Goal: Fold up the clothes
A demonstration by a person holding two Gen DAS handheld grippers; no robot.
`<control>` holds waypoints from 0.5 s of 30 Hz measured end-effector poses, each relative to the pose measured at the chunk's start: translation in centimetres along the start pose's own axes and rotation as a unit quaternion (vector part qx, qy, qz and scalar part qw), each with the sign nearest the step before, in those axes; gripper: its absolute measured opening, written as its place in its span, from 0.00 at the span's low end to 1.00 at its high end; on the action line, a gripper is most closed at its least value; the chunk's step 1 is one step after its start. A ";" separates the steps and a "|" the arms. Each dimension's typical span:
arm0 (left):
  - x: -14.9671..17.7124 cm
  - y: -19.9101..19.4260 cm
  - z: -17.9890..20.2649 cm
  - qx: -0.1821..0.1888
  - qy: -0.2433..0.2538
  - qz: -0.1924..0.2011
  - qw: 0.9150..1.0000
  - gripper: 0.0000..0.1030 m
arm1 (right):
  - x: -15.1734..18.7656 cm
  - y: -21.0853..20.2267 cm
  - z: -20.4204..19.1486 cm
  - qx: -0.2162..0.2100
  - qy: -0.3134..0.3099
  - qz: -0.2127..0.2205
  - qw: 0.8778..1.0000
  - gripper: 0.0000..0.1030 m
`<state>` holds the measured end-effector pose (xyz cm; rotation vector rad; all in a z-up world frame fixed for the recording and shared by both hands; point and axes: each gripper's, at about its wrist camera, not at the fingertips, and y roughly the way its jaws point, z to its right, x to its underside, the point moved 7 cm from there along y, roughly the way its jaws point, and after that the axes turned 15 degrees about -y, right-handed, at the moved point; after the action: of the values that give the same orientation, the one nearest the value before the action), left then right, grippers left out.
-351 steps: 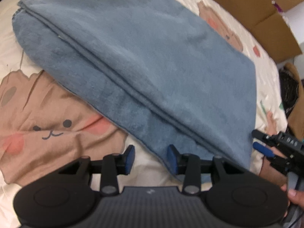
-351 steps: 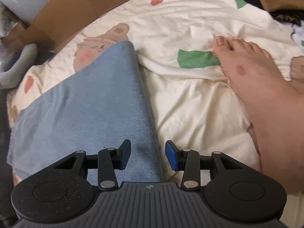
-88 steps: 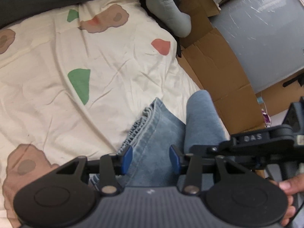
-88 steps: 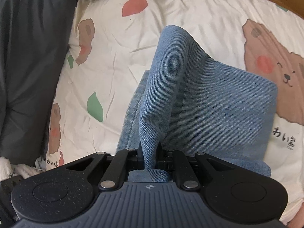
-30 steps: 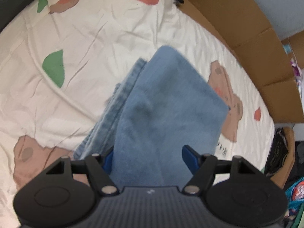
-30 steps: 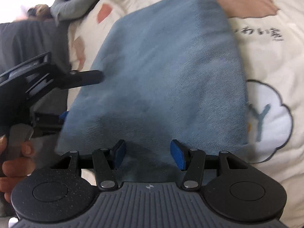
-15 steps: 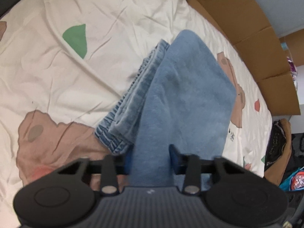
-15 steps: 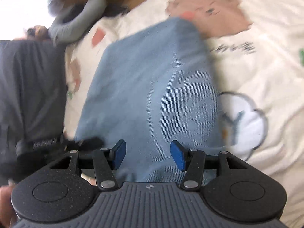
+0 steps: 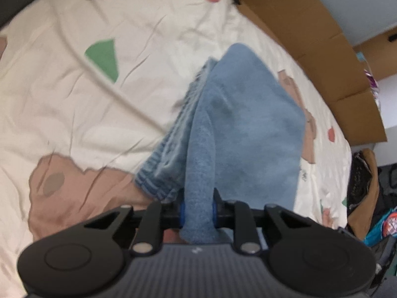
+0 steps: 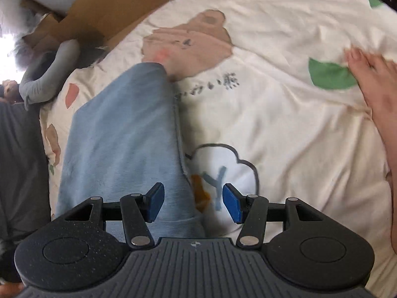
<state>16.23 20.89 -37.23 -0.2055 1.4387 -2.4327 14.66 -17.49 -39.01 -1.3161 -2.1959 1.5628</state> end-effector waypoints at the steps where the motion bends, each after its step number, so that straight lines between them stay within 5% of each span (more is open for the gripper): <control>1: 0.1 0.3 -0.4 0.002 -0.005 -0.001 1.000 0.20 | 0.2 0.2 0.3 -0.003 0.001 -0.002 1.000 0.57; 9: 1.2 0.8 -0.6 -0.007 0.030 0.022 0.999 0.23 | 1.0 2.0 -0.5 -0.044 -0.026 -0.022 0.998 0.58; 11: 1.0 0.6 -0.4 -0.013 0.032 0.021 0.999 0.27 | 1.2 2.4 -1.0 -0.049 -0.027 -0.028 0.998 0.58; 13: 0.6 -0.2 -0.4 -0.032 0.041 0.030 0.998 0.43 | 1.2 2.6 -1.4 -0.054 -0.029 -0.031 0.998 0.58; 15: 0.2 -1.1 -0.4 -0.046 0.053 0.041 0.997 0.45 | 1.0 2.8 -1.8 -0.062 -0.041 -0.036 0.997 0.58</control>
<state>15.74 21.64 -36.42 -0.0373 1.5746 -2.3449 16.61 -15.30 -40.88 -1.2111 -2.3976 1.5021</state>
